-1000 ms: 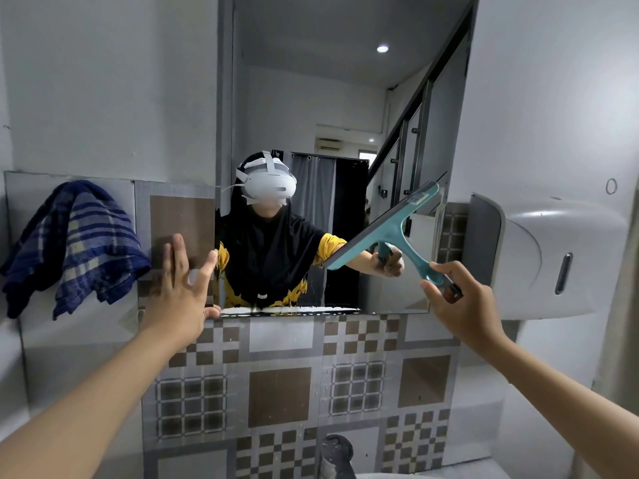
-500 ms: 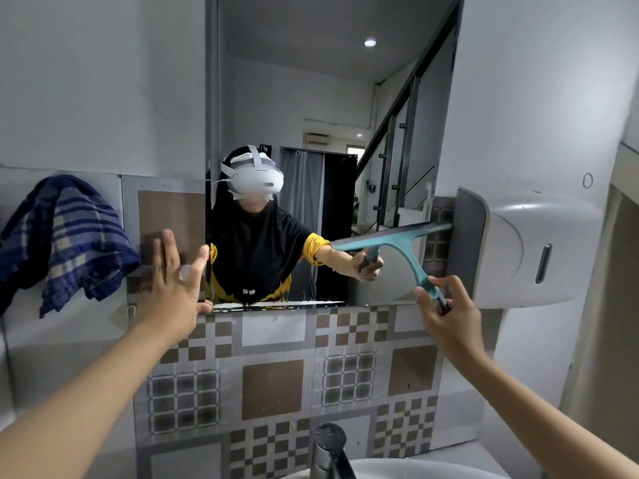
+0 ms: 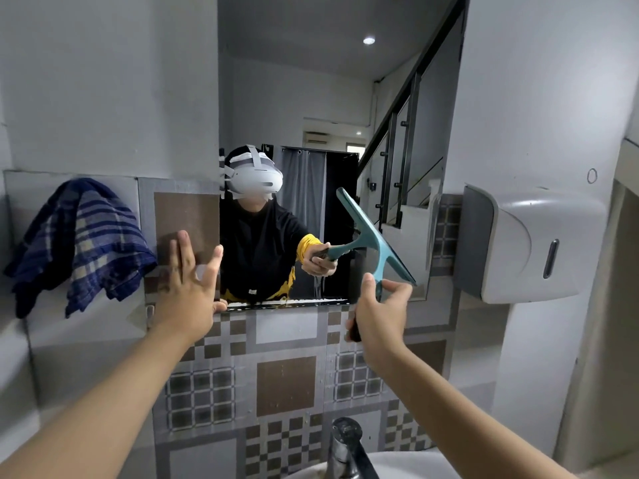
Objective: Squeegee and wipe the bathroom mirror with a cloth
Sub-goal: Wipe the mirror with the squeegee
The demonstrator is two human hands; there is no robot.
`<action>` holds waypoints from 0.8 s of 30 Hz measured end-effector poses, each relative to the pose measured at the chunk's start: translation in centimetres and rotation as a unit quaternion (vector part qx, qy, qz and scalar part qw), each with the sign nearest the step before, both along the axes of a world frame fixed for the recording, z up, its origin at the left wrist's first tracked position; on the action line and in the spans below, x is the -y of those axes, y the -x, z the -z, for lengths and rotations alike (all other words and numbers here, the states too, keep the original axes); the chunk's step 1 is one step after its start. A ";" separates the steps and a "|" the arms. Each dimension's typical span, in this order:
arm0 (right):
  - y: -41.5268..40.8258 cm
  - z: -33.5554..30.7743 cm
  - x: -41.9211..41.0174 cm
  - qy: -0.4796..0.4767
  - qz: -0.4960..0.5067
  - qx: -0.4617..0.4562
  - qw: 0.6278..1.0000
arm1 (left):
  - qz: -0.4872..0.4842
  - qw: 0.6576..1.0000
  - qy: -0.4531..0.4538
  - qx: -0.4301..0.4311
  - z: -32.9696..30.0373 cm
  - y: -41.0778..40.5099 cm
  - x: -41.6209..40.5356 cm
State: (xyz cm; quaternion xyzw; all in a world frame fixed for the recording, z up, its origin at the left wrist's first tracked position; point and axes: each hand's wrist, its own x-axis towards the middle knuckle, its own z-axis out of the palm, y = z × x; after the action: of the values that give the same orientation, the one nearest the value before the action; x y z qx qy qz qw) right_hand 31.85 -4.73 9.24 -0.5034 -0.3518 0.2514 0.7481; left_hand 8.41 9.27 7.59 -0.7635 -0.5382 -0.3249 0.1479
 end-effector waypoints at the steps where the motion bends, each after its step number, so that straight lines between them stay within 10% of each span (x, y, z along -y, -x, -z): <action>1: 0.7 0.0 -0.1 -0.004 -0.006 -0.006 1.000 | 0.004 1.000 -0.007 0.004 0.1 0.0 -0.1; 24: 7.8 4.4 -5.1 -0.117 0.054 0.313 0.941 | 0.015 0.994 -0.107 -0.006 3.1 1.2 -0.4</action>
State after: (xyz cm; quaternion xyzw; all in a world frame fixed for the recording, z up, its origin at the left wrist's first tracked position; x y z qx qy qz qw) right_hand 24.01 0.32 4.84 -0.4836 -0.5678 -0.0027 0.6661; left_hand 7.26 9.71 4.49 -0.7532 -0.4877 -0.3783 0.2274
